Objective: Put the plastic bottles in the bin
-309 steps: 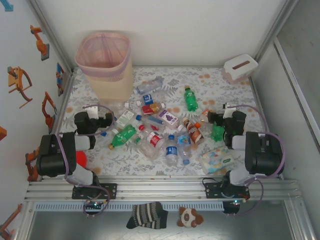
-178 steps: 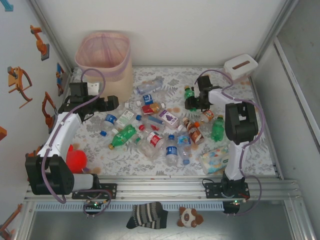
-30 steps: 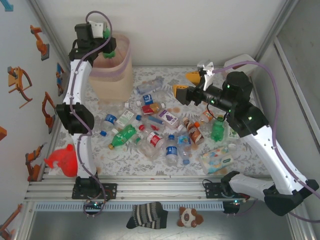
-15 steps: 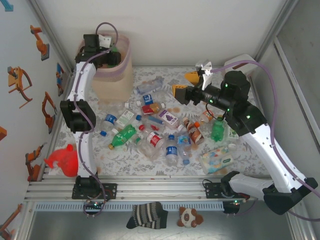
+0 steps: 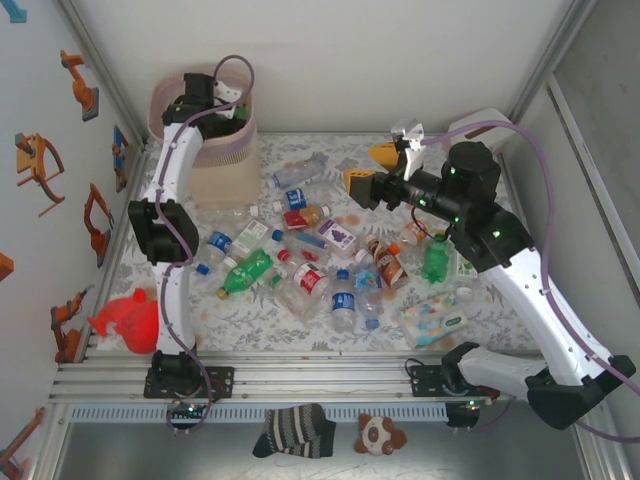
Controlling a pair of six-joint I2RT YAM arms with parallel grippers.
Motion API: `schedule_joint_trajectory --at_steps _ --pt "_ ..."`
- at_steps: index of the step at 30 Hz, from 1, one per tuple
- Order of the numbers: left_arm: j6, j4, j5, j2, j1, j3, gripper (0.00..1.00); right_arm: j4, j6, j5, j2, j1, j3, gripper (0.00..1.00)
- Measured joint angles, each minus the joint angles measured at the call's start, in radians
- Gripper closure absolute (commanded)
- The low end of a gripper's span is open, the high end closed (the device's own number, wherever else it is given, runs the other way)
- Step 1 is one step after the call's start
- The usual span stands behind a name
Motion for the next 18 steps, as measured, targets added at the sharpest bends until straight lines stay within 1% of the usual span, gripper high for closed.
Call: schedule_joint_trajectory --at_steps 5,10,18 --pt "-0.001 -0.065 -0.040 0.023 -0.001 0.036 0.41 0.000 0.000 0.000 0.001 0.000 0.000 0.19" --pt "-0.002 -0.086 -0.066 0.023 -0.001 0.036 0.29 0.000 0.000 0.000 0.008 0.000 0.000 0.19" --pt "-0.002 -0.087 -0.090 0.023 -0.001 0.036 0.20 0.000 0.000 0.000 0.012 0.000 0.000 0.20"
